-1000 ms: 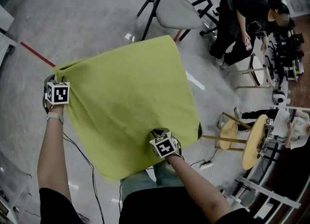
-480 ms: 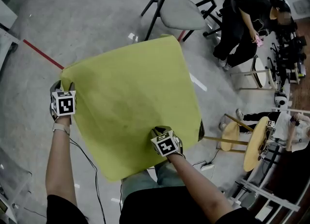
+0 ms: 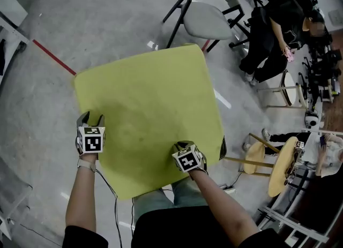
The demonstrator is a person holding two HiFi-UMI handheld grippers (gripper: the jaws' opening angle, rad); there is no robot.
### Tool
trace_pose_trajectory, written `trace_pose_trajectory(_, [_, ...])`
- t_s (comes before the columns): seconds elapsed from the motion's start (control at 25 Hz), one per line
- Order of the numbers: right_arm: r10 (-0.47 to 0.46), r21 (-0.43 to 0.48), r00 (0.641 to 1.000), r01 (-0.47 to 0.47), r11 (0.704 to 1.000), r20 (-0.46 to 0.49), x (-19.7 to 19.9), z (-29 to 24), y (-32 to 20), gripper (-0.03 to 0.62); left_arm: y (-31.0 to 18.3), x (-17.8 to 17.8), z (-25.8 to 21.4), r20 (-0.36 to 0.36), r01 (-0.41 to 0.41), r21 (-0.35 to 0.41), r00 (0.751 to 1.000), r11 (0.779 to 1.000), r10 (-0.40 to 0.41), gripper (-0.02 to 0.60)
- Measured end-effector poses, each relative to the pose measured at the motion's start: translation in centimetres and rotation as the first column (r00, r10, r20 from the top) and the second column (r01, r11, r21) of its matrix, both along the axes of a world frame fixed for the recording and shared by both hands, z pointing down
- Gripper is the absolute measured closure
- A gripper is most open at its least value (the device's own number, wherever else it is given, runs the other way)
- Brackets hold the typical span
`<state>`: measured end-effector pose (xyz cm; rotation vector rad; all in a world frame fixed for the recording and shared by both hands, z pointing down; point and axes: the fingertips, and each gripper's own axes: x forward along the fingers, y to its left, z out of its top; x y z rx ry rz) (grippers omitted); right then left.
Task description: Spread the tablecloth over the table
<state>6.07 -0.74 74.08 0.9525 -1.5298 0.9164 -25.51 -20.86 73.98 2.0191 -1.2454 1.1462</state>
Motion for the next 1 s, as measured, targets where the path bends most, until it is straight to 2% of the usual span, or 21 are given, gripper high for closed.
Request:
trace_pose_trajectory(0.08, [-0.006,-0.003,1.0,0.006,1.0,-0.001,-0.1,0.0,-0.1,0.526,0.0,-0.3,0.0,-0.041,0.055,-0.007,0.998,0.998,-0.056,0.347])
trace_pose_trajectory(0.16, [-0.005,-0.003,1.0,0.005,1.0,0.003,-0.2,0.1,-0.3,0.526,-0.3,-0.5,0.0,-0.053,0.066,-0.006,0.996,0.998,-0.066,0.345])
trace_pose_trajectory(0.36, [0.052,0.038,0.997,-0.054,0.998,0.052,-1.4,0.3,-1.8,0.531,-2.6,-1.7,0.0,-0.02,0.065,0.014,0.998,0.998,-0.065,0.341])
trace_pose_trajectory(0.52, [0.01,0.044,0.999,-0.011,0.999,0.041,-2.7,0.1,-3.1,0.531,-3.9,-2.2,-0.1,0.008,0.052,0.013,0.999,0.999,-0.052,0.344])
trace_pose_trajectory(0.64, [-0.024,0.06,0.999,0.021,0.998,0.043,-2.7,0.0,-3.3,0.533,-3.5,-1.1,0.0,-0.005,0.038,0.022,0.999,0.999,-0.037,0.452])
trace_pose_trajectory(0.76, [-0.014,0.059,0.999,0.011,0.998,0.049,-2.1,-0.1,-2.4,0.542,-2.3,0.6,-0.3,0.114,-0.024,0.11,0.993,0.994,0.012,0.563])
trace_pose_trajectory(0.84, [-0.014,0.04,0.999,0.012,0.999,0.038,-1.6,-0.1,-1.6,0.55,-1.2,1.6,-0.3,0.148,-0.038,0.137,0.989,0.99,0.018,0.577])
trace_pose_trajectory(1.0, [-0.002,0.032,1.0,0.001,0.999,0.021,-0.4,0.2,-0.1,0.553,0.4,2.7,-0.1,0.057,0.04,0.113,0.997,0.993,-0.047,0.577])
